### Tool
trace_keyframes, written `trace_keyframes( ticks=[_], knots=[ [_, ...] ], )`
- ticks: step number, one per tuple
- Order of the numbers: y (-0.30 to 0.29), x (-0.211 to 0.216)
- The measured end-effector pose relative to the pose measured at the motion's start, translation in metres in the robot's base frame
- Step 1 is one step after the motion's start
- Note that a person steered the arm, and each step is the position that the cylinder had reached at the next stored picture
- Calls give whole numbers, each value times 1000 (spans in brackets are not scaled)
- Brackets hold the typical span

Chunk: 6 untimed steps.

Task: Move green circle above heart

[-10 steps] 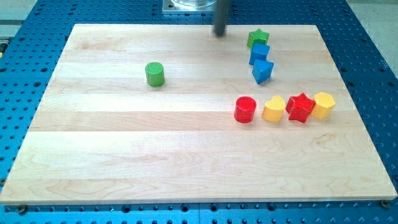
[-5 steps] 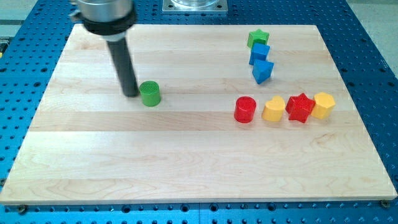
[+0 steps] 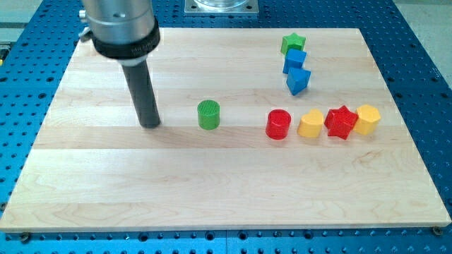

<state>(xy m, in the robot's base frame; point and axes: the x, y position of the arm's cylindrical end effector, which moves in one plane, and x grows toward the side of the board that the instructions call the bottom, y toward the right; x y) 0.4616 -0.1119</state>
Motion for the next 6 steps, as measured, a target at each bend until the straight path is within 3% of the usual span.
trace_keyframes(
  ticks=[3, 6],
  knots=[
    [157, -43],
    [198, -49]
  ],
)
